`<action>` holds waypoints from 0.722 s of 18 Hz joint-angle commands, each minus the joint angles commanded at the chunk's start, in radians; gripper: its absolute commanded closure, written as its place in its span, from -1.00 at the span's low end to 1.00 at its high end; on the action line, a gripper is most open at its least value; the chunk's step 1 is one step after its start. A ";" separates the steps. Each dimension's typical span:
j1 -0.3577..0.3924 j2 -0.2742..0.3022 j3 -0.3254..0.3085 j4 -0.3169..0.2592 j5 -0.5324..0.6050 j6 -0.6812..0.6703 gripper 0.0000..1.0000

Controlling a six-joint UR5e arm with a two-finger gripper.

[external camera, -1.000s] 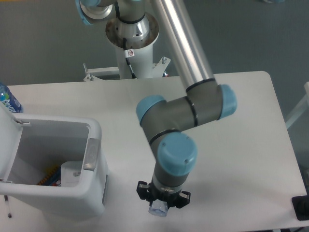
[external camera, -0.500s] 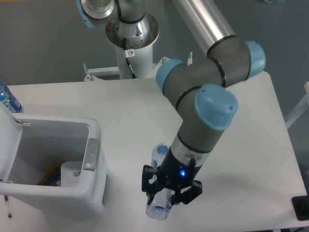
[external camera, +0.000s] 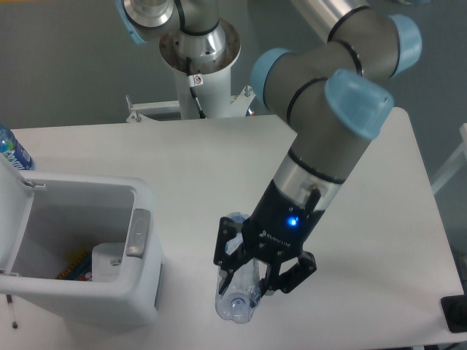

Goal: Place the trash in the trash can
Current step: 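Lift the water bottle and carry it over the trash bin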

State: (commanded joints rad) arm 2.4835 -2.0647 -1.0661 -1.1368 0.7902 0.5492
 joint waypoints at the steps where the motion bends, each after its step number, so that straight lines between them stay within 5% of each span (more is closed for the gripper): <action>1: 0.000 0.002 0.000 0.017 -0.021 -0.002 0.06; 7: -0.002 0.008 0.084 0.029 -0.155 -0.037 0.06; 13: -0.014 0.037 0.103 0.042 -0.305 -0.035 0.06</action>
State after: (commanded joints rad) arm 2.4697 -2.0279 -0.9633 -1.0953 0.4850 0.5139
